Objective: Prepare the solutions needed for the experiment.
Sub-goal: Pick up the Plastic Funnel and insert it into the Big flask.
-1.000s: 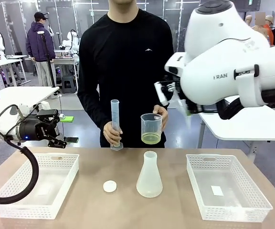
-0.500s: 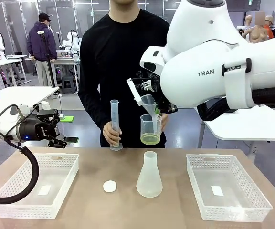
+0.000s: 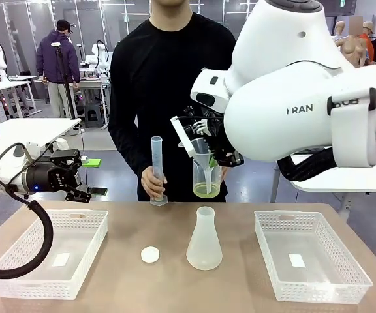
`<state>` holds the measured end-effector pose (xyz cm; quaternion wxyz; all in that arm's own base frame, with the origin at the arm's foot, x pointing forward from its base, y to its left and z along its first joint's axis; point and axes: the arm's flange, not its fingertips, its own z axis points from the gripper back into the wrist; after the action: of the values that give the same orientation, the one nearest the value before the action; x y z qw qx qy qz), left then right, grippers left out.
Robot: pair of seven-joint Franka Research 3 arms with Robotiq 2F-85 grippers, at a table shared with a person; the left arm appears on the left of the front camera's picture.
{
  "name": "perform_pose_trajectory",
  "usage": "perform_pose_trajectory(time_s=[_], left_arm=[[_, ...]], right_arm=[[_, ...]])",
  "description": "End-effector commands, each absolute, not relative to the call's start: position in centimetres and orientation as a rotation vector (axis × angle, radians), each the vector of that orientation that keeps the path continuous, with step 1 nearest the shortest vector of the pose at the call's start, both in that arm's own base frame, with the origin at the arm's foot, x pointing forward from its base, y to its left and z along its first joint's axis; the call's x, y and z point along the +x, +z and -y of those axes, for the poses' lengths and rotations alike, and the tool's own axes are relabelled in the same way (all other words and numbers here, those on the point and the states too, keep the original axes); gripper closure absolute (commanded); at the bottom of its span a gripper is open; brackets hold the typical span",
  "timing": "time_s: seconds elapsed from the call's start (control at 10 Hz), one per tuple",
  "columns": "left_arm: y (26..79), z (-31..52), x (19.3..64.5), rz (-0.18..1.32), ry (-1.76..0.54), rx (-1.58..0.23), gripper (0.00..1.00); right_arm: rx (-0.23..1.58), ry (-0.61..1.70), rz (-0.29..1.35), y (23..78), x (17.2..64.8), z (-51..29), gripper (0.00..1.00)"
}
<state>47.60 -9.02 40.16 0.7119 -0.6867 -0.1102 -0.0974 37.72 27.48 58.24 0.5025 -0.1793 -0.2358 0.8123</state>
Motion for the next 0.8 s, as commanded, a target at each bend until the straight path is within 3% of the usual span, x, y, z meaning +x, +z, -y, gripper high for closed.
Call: perform_pose_trajectory(time_s=[0.0,0.7], left_arm=[[40.2,9.0,47.6,0.243,-0.215,-1.521,0.0],[40.2,9.0,47.6,0.243,-0.215,-1.521,0.0]], right_arm=[[-0.4,1.998,0.621,57.6,36.9,-27.1,0.94],[-0.34,2.002,0.607,54.7,37.7,-27.0,0.94]])
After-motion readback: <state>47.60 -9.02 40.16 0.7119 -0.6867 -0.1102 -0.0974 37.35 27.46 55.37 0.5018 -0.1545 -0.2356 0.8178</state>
